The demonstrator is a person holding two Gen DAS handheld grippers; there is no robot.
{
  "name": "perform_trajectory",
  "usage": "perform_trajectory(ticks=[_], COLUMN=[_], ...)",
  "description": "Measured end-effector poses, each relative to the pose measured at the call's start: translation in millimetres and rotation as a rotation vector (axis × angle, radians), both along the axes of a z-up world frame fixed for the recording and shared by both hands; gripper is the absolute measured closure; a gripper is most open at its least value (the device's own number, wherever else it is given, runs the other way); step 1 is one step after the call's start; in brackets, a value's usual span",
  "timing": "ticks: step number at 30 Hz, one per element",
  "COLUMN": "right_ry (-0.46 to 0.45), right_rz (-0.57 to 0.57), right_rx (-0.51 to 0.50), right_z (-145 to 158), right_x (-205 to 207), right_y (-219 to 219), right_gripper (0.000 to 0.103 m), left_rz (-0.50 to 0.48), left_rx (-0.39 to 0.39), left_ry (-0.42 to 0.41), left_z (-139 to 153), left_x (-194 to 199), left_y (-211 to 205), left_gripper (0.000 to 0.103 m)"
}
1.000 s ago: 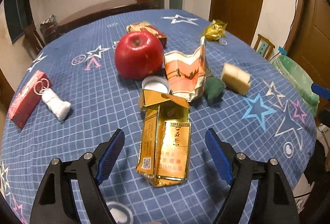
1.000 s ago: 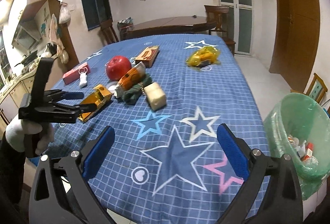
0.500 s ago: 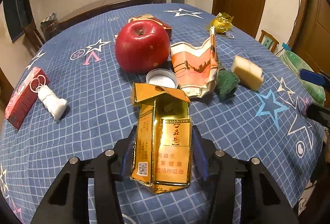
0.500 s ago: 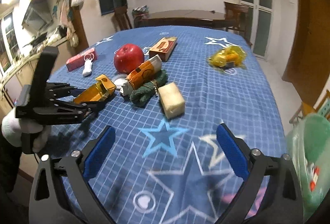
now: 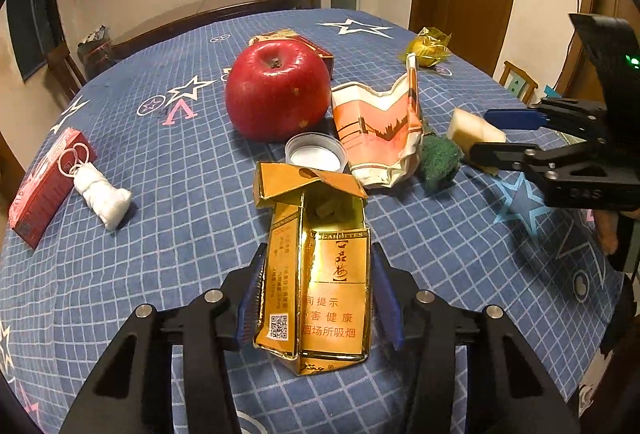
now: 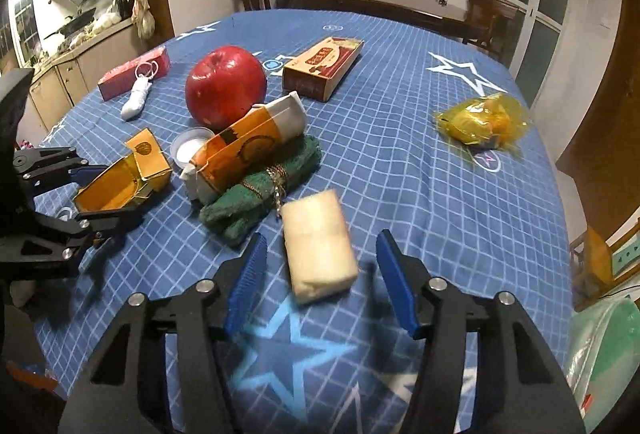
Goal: Collect trash
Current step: 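Grasp the gold cigarette pack with the left tool while the right tool grasps the beige sponge, then carry the pack and sponge over the green bin and open both tools to drop them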
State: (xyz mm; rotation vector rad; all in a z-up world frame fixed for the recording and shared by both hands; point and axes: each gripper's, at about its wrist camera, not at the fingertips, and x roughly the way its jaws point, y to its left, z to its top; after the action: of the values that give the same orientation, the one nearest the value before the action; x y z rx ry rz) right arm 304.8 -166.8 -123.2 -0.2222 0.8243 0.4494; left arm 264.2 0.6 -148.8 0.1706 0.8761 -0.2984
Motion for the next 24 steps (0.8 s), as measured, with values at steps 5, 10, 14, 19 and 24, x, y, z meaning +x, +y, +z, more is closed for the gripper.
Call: perform_trajectory(ticks=[5, 10, 14, 19, 24], right_ry=[0.011, -0.003, -0.045, -0.109, -0.178], right_rz=[0.0, -0.02, -0.061, -0.125, -0.167], right_rx=[-0.013, -0.018, -0.003, 0.041, 0.084], right_z=[-5, -6, -1, 12, 23], right_x=[4, 3, -5, -27, -56], right_y=[4, 4, 0, -7, -6], right_gripper=[0.062, 0.07, 0.072, 0.073, 0.073], left_rz=[0.0, 0.001, 0.01, 0.014, 0.036], left_rx=[-0.001, 0.003, 0.006, -0.011, -0.036], left_ry=[0.0, -0.004, -0.023, -0.05, -0.11], left_z=[0, 1, 3, 7, 20], left_x=[1, 0, -4, -13, -25], left_y=[0, -1, -3, -8, -11], left_gripper=[0.052, 0.053, 0.053, 0.053, 0.053])
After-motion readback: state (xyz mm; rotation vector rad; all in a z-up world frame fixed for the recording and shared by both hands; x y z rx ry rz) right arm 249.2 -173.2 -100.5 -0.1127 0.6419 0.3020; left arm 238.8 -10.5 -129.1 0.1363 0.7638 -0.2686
